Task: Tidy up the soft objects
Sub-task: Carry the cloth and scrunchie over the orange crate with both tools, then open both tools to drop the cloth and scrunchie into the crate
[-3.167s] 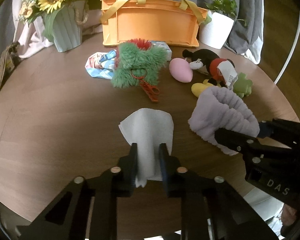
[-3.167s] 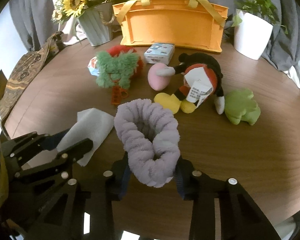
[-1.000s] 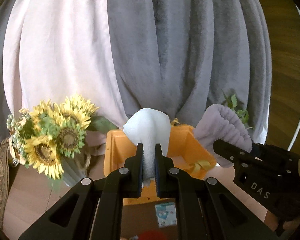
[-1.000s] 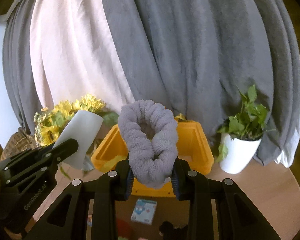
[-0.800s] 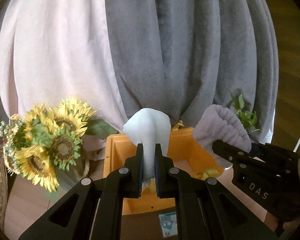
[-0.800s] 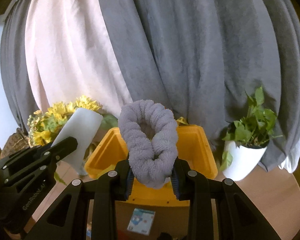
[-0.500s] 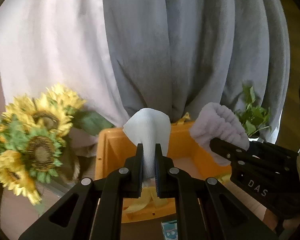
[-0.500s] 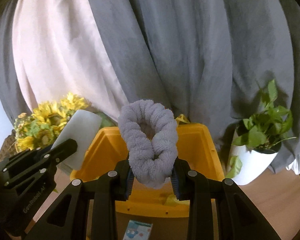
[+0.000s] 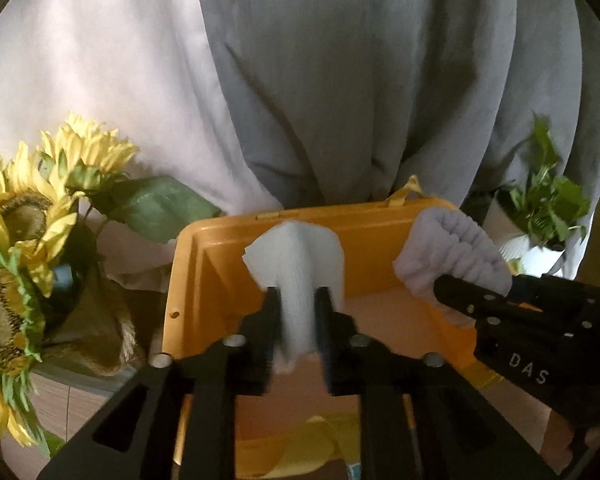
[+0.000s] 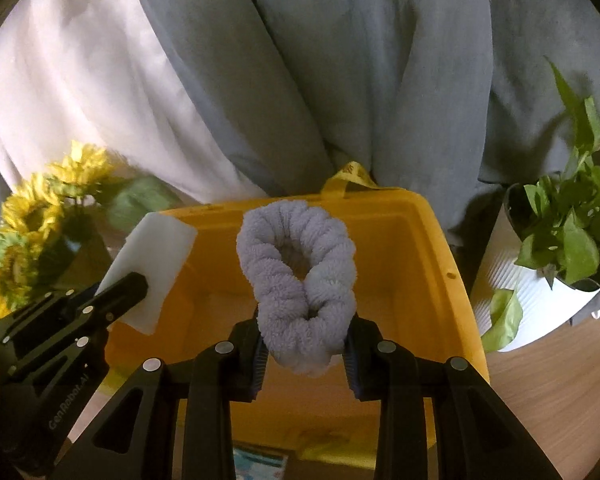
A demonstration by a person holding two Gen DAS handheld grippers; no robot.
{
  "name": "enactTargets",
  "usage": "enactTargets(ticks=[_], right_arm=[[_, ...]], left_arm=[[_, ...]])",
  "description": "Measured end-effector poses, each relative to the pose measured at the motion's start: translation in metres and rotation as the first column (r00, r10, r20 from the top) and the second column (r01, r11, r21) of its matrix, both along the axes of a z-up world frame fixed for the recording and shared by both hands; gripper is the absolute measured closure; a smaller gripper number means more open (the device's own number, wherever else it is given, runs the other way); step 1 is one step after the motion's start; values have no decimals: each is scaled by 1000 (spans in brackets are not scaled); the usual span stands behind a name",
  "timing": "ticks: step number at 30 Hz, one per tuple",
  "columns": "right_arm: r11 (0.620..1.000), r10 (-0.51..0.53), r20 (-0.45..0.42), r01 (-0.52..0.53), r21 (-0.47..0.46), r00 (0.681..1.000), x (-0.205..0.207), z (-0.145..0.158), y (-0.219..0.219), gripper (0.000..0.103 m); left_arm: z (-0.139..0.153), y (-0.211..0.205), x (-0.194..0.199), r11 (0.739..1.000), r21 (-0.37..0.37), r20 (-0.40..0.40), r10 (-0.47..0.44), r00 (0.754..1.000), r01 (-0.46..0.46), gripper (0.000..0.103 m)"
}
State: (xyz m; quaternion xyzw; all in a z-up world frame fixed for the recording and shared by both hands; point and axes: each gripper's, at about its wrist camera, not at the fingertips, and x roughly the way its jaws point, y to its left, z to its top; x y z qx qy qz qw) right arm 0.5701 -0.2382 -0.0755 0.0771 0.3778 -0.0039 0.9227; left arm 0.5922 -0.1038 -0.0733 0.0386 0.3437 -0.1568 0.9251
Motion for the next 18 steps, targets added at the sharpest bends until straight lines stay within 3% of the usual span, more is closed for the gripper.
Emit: enactTargets(ticks=[5,18], right_arm=[[1000,-9,-22,9,-20,1000,8,-4,-3,48],[996,-81,52,83,-42,995,-22,25,-6,47]], left_arm=[[-1,2,0,1000,12,-4,12,1000,-12,63],[36,12,-46,998,23,103,53,993,-56,36]])
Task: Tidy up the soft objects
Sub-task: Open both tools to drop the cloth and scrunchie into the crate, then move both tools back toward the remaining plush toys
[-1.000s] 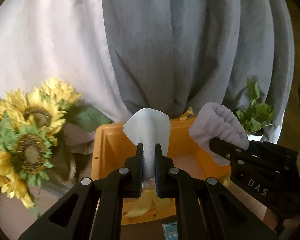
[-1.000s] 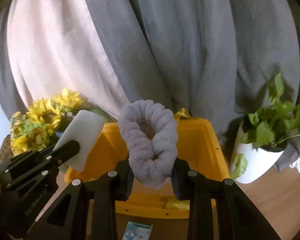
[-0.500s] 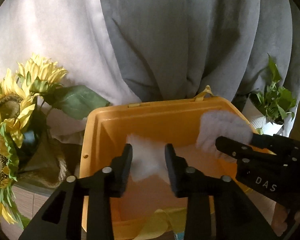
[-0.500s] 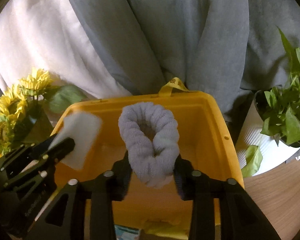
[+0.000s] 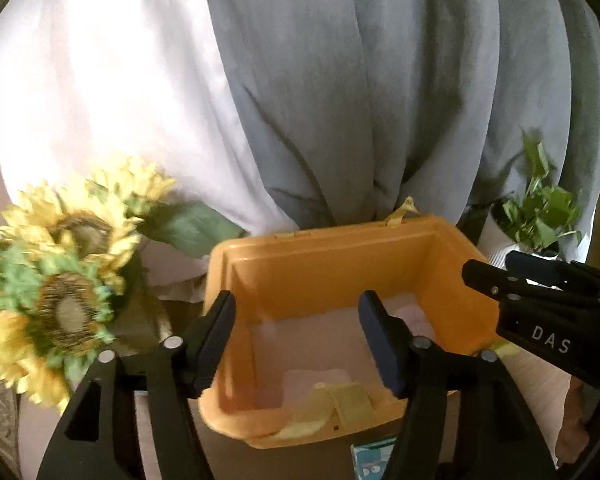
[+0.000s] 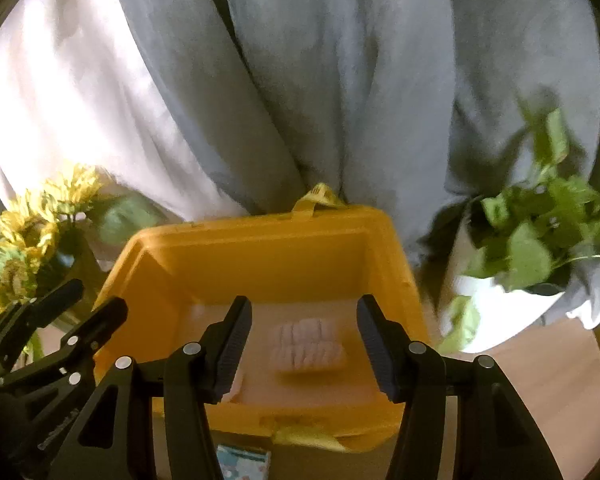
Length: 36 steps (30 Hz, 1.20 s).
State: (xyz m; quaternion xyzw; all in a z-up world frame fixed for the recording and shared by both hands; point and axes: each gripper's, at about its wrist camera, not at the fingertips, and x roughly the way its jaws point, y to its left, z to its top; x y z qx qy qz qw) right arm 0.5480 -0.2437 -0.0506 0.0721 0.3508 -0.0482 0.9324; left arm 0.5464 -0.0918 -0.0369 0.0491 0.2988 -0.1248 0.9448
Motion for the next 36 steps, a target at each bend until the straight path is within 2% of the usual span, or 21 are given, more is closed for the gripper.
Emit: enactTargets(ticks=[6,11,14,20,36], right_arm=[[1000,-7,50,8,-20,999,-33,22,5,41],[1000,1,82,1,-16,997,-63,35,9,40],[1000,-6,95,8,-23,995,-78,41,15,35],[999,-20,120,24,-27,993,-109,50,22,35],[999,-45,135,44,11,990,-186,46,40,35]], left_arm=[[20,9,-33,1000,-10,41,15,999,-15,23],[32,16,-57,999,-8,70,38,997,-37,21],[39,22,-74,999,-18,85,47,995,-46,20],[46,30,-105,998,-24,105,55,993,-53,19],[39,46,-183,999,-19,138,39,990,-37,19]])
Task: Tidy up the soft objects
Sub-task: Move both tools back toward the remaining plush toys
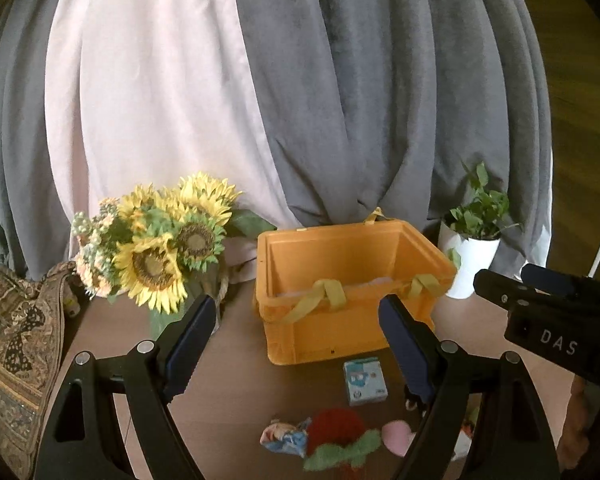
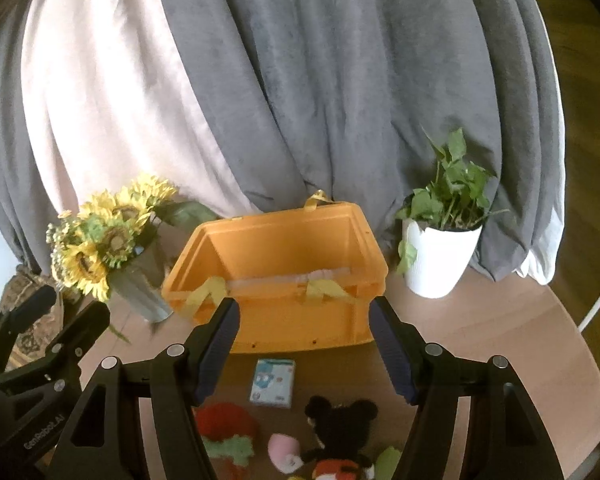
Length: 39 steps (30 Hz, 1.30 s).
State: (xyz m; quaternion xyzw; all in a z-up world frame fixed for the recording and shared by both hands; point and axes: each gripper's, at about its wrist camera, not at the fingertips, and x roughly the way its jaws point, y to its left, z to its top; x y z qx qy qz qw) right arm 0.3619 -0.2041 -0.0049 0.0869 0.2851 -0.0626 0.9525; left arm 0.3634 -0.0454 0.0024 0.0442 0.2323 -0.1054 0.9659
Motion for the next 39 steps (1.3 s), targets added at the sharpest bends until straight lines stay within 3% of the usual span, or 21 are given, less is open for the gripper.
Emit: enactTargets(ticks=[19,39], right_arm=[[999,12,37,-10,-43,999,-65,-21,22,35],[1000,-8,-131,12,27,991,-68,-94,4,35]], left_arm=[[-42,13,-54,999,-20,-48,-31,998,30,19],[-106,-6,-47,996,7,-196,-86,977,89,19]])
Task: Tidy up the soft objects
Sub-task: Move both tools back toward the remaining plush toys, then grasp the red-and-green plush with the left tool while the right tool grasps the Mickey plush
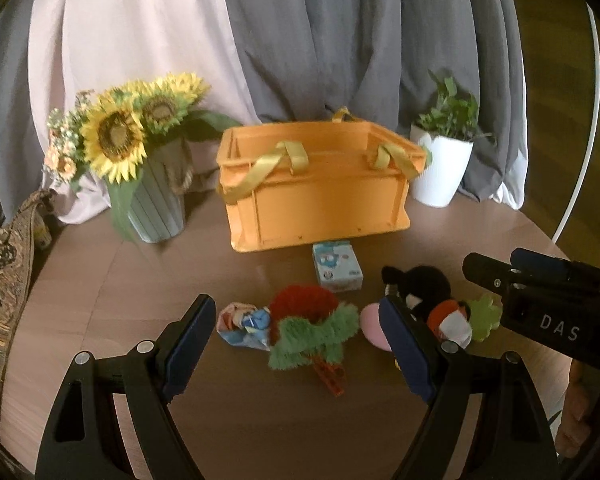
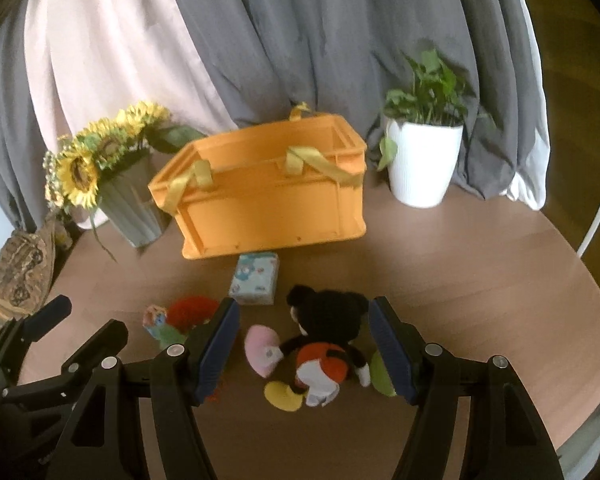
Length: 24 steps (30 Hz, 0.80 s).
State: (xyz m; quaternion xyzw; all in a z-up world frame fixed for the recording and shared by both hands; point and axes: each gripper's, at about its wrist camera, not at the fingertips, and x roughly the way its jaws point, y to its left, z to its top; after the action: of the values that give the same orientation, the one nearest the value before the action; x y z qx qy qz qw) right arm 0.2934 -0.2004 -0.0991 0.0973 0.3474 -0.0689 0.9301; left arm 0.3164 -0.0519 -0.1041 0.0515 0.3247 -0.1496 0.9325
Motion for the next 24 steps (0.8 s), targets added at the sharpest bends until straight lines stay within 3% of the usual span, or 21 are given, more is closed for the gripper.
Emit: enactTargets(ticks=[10,24], right_arm=[[1000,-4,-79,5,10,997,7,-38,-5,35],[1000,2,-126,-1,15,992,19,-69,-6,36]], left_arm=[[-30,-8,11,999,24,-24,-35,999,36,20],[-62,-24,39,998,34,-32,-55,998,57,28]])
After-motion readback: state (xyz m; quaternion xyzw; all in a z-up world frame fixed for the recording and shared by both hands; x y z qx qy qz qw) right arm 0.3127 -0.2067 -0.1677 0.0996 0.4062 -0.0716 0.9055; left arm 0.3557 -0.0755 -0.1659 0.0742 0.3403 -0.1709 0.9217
